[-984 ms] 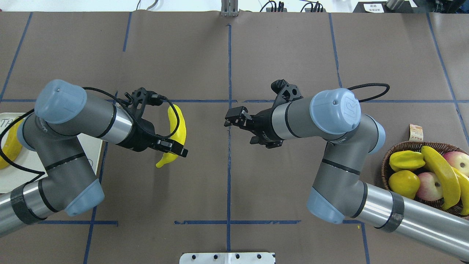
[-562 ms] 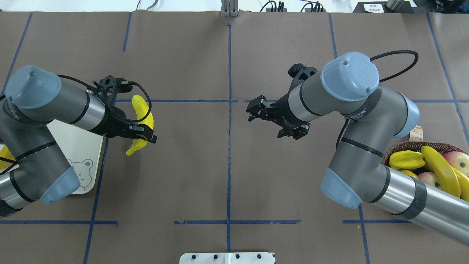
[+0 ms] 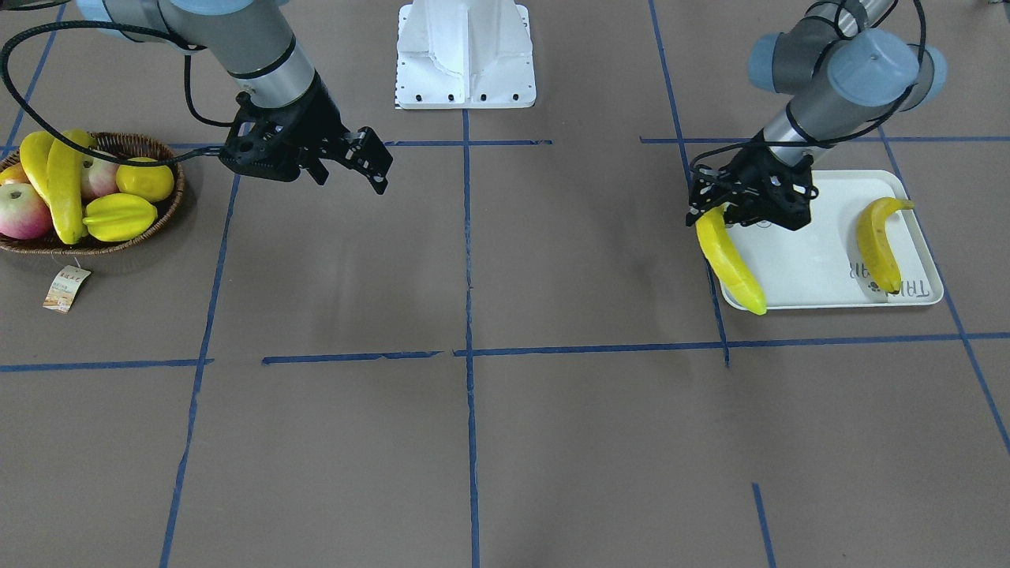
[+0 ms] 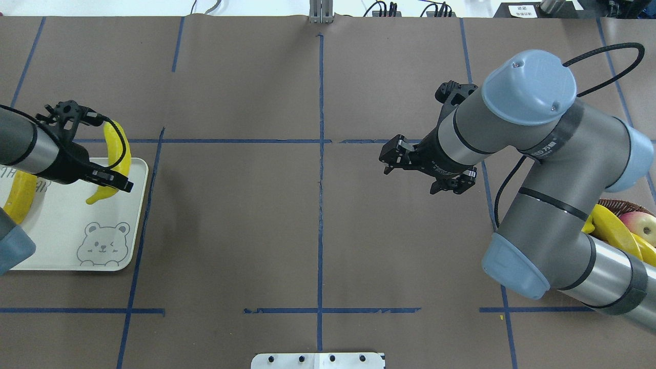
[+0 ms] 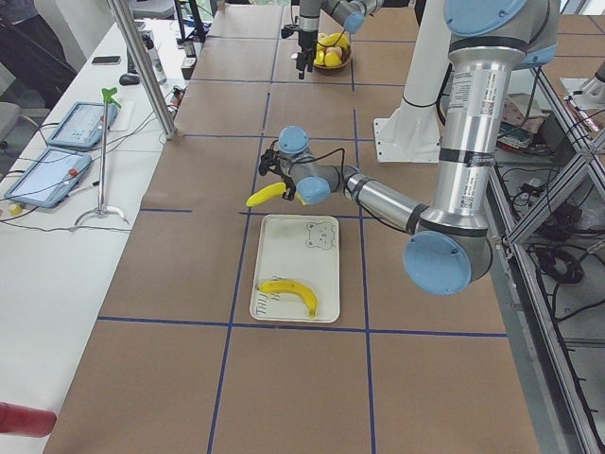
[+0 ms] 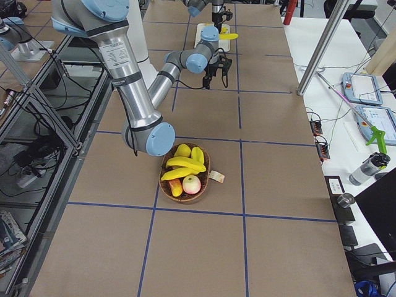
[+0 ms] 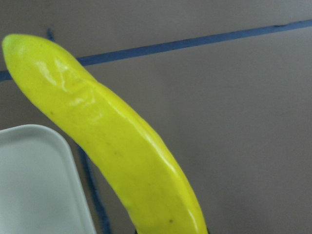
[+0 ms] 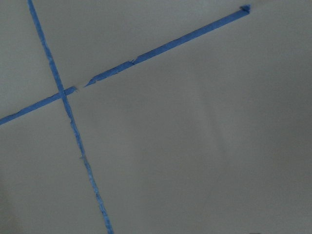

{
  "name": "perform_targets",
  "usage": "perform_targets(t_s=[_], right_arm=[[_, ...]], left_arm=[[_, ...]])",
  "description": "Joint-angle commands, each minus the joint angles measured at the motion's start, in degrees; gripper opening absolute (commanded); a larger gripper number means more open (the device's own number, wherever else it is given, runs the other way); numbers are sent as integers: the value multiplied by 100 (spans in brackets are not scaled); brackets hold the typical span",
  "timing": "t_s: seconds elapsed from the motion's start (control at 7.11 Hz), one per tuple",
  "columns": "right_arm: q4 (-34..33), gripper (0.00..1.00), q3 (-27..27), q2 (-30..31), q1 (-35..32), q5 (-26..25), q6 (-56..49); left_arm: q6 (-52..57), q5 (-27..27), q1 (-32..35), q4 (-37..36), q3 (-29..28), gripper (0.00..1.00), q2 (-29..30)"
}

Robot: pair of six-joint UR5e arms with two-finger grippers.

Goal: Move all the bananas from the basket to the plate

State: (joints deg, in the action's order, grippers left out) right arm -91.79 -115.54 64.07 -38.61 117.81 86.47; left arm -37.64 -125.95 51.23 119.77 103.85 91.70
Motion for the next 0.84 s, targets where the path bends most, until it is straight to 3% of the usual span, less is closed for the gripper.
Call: perform_targets(t_s=[0.0, 0.28, 0.7], right_arm=[[-111, 100, -22, 18, -33, 31, -69], [-111, 100, -21, 9, -15, 5, -60], [-111, 100, -22, 9, -15, -13, -60]], left_arm=[[907, -8, 510, -129, -5, 0, -782], [612, -69, 511, -68, -171, 0, -1100], [-312, -78, 476, 38, -172, 1, -1075]])
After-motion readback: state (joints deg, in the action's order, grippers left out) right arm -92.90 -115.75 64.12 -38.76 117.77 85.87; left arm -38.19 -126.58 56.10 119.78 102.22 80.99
